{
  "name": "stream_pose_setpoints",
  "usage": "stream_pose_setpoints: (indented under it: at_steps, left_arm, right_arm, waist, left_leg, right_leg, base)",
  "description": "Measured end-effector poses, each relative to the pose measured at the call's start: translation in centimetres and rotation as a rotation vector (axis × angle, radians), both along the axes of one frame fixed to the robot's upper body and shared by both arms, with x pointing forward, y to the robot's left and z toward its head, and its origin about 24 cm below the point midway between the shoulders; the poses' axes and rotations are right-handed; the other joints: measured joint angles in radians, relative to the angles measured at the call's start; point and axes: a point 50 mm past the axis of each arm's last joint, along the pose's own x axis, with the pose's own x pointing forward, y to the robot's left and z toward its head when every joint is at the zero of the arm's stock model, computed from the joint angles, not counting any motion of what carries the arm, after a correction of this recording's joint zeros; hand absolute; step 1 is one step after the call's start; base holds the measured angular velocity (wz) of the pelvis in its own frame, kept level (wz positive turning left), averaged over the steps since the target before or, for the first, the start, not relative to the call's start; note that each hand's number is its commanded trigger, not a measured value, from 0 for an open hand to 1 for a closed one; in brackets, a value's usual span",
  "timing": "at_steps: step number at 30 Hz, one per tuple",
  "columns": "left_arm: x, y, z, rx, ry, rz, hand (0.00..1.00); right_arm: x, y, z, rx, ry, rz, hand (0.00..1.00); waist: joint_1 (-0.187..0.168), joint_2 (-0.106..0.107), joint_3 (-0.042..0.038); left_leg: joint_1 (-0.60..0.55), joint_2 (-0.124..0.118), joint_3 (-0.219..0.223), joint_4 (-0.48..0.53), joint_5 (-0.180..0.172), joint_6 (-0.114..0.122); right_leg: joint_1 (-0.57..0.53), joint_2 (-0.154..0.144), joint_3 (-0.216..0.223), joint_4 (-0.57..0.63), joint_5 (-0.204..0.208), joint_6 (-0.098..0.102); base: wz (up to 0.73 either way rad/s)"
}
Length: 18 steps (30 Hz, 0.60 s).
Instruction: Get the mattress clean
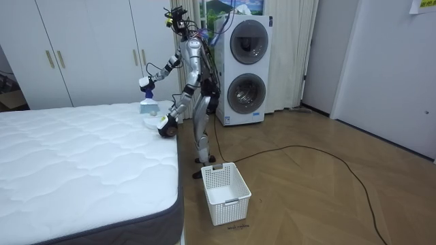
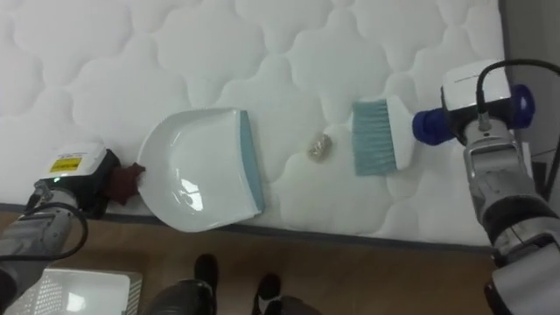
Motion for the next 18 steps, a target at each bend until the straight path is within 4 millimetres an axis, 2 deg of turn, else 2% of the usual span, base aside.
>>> stream_pose_setpoints:
  at_steps: [4, 8, 12, 18]
  left_arm:
    - [0.0, 0.1, 0.0, 0.006, 0.003, 0.008, 1.00]
    - [0.0, 0.3, 0.1, 0.012, 0.004, 0.014, 1.00]
    - [0.1, 0.2, 0.1, 0.013, 0.014, 0.016, 1.00]
    - [0.2, 0.0, 0.2, 0.012, 0.042, 0.015, 1.00]
  right_arm:
    - [0.4, 0.7, 0.3, -0.034, -0.002, 0.036, 1.00]
    - [0.8, 1.9, 1.0, -0.059, -0.034, 0.095, 1.00]
    - [1.0, 3.1, 1.1, -0.074, -0.049, 0.137, 1.00]
    - [0.9, 4.5, 1.2, -0.102, -0.059, 0.184, 1.00]
  waist:
    - [0.000, 0.001, 0.0008]
    - [0.000, 0.004, 0.0021]
    - [0.000, 0.011, 0.0017]
    - [0.005, 0.020, -0.0001]
  left_leg:
    - [0.007, 0.010, -0.002, -0.002, -0.001, -0.002]
    - [0.003, 0.022, -0.004, 0.000, -0.002, -0.005]
    - [0.005, 0.026, -0.012, -0.004, 0.000, -0.008]
    - [0.006, 0.026, -0.021, -0.003, -0.003, -0.012]
  right_leg:
    - [0.022, 0.012, -0.013, -0.028, 0.013, -0.002]
    - [0.043, 0.017, -0.054, -0.068, 0.024, -0.006]
    - [0.058, 0.030, -0.055, -0.100, 0.038, -0.005]
    - [0.060, 0.033, -0.059, -0.099, 0.044, -0.005]
  base:
    - [0.00]
    - [-0.03]
    - [0.00]
    - [0.01]
